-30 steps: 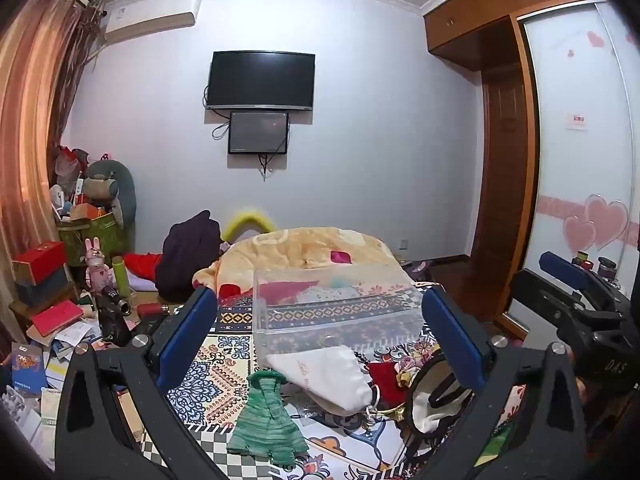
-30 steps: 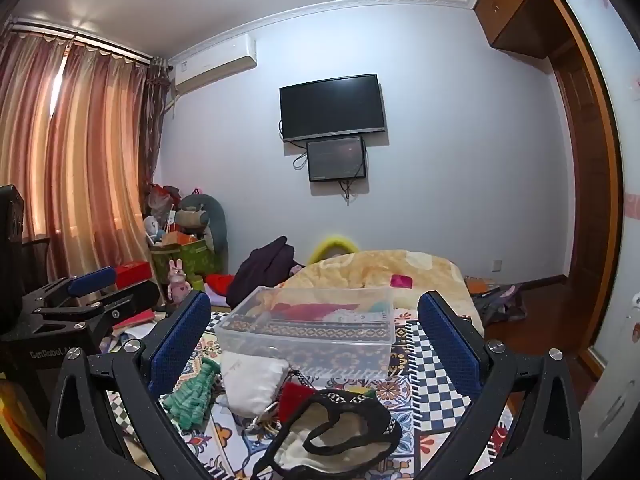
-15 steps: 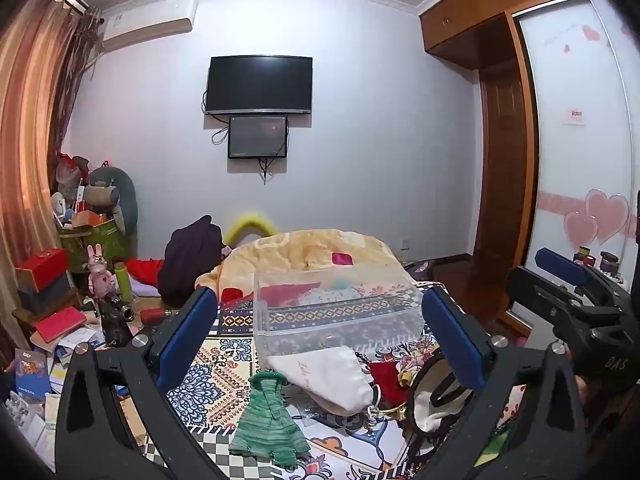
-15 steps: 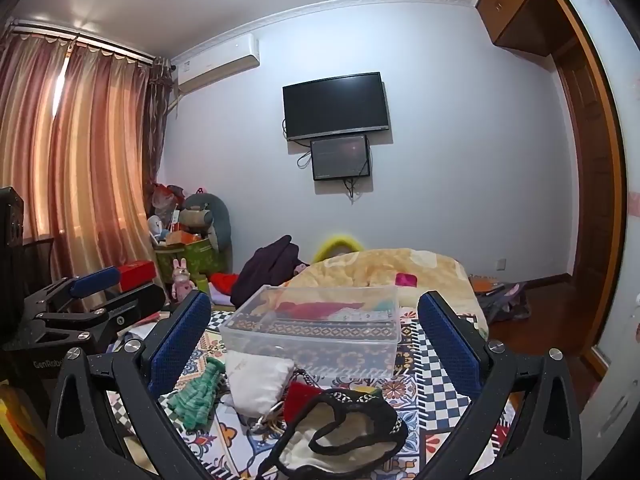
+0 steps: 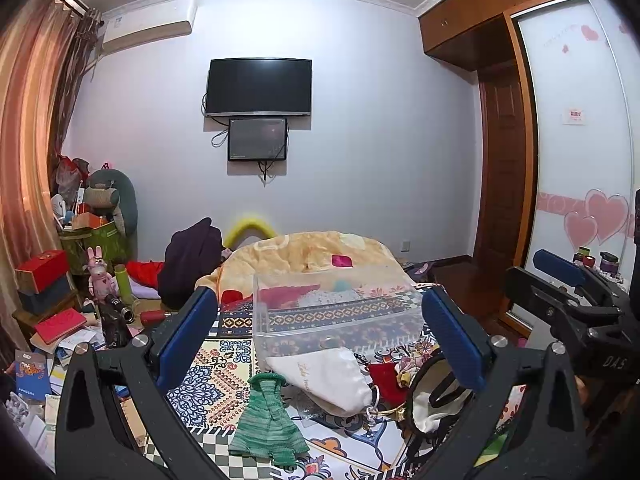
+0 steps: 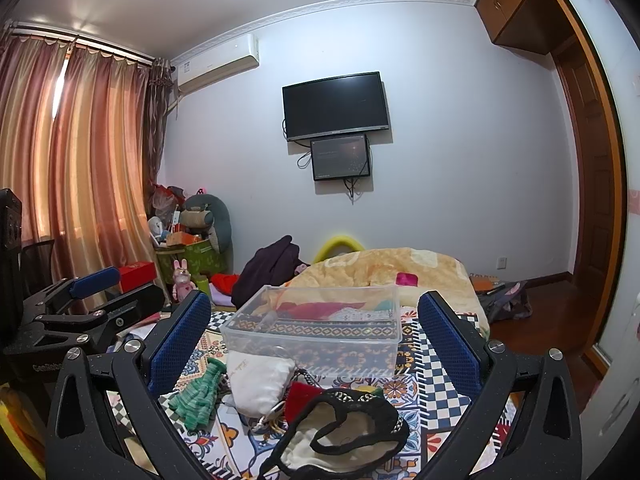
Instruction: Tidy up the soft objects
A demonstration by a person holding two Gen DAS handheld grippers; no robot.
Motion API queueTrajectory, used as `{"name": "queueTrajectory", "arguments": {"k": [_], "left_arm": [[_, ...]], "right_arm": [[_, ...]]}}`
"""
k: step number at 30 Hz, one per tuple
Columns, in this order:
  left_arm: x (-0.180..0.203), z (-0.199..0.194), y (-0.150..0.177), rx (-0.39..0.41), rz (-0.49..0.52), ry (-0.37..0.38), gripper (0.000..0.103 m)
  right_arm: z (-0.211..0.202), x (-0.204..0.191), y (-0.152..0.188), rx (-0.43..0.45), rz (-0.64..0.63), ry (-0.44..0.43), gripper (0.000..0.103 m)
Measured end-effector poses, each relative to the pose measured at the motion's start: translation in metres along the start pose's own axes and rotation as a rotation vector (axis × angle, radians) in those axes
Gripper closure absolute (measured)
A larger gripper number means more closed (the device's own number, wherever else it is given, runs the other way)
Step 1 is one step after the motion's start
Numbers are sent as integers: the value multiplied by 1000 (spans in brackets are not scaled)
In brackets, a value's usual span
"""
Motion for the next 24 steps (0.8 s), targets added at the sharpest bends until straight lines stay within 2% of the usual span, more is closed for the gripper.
{"name": "queueTrajectory", "arguments": {"k": [24], "left_arm": [[1, -1, 2, 9, 9, -16, 0]], "right_arm": [[0, 0, -1, -4, 4, -1, 0]]}}
Point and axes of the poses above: each gripper's, at about its wrist camera, not at the fingertips, and z roughly the way its jaws point, x to its right, y to its underside, the point moved 10 cm from there along z, roughly the way its jaws point, and after that the axes turned 3 degrees about -x, right-handed, at the moved point
